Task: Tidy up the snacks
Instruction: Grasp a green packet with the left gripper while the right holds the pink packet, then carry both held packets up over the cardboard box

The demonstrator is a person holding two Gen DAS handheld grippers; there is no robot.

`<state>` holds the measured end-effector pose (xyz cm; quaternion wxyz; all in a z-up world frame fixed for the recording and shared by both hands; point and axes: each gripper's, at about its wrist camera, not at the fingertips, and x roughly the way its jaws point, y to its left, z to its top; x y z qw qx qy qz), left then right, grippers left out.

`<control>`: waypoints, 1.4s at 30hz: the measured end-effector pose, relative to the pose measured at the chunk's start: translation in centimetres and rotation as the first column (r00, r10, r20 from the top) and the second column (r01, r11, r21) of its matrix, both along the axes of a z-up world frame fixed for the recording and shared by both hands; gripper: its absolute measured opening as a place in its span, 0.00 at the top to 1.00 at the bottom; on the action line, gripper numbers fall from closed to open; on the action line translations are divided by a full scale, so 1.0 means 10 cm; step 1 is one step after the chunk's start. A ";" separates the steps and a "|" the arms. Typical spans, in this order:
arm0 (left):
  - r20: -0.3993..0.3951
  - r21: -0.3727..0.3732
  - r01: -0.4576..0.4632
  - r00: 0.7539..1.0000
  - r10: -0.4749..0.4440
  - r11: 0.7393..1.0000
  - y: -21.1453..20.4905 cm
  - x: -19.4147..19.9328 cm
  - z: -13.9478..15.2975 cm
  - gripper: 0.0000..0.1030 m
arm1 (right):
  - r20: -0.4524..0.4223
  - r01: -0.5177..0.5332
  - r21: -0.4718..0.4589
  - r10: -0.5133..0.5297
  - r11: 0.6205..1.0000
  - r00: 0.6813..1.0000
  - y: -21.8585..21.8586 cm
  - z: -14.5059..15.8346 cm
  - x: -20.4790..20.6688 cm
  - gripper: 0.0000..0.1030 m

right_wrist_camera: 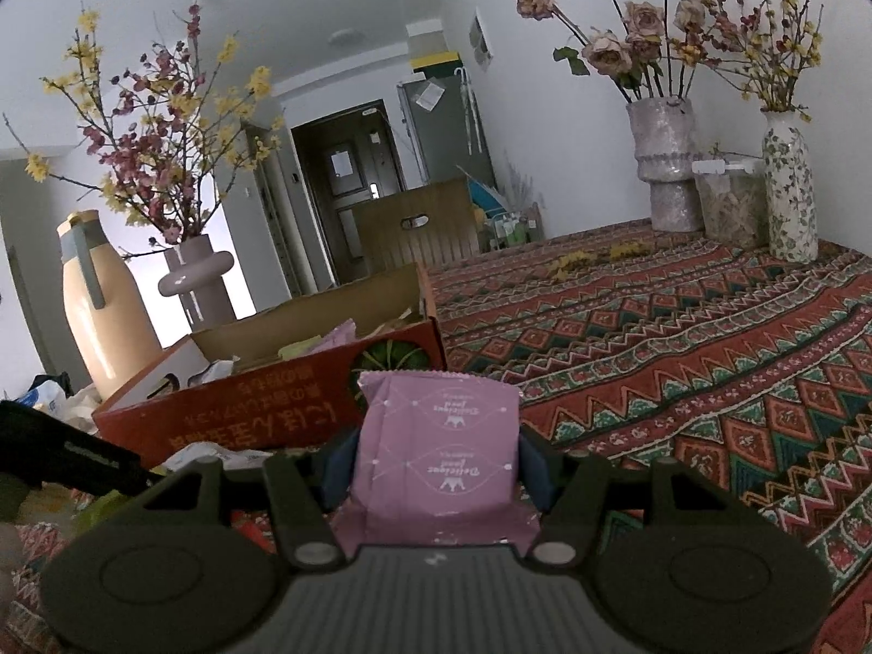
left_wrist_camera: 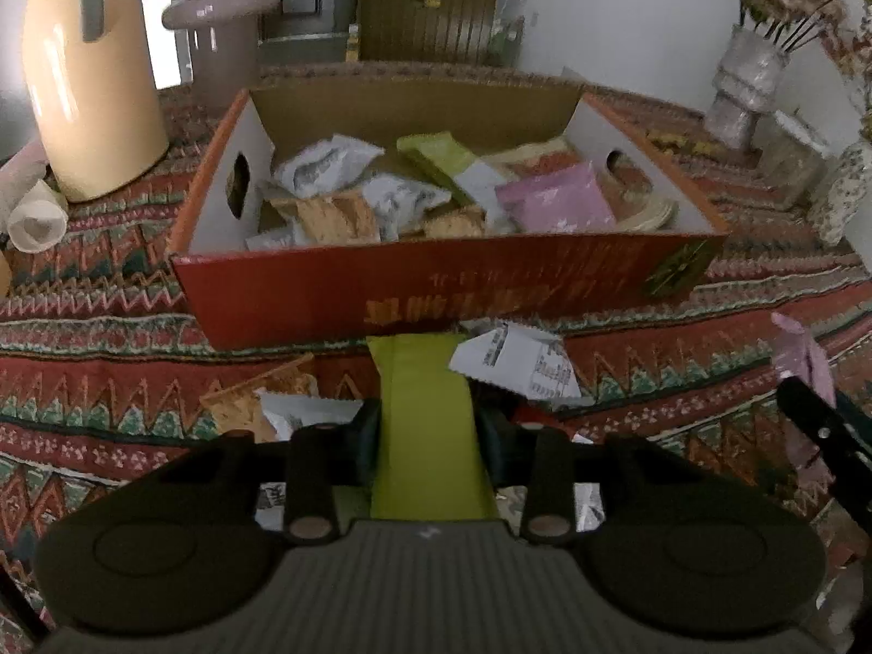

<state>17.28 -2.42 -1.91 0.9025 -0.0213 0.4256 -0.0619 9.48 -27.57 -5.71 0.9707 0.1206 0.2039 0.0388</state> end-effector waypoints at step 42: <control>0.490 -0.076 -0.050 0.868 0.080 0.996 0.12 -0.11 0.70 0.64 | 0.170 -0.067 -0.079 0.080 0.995 0.982 0.48 0.61 0.58 0.41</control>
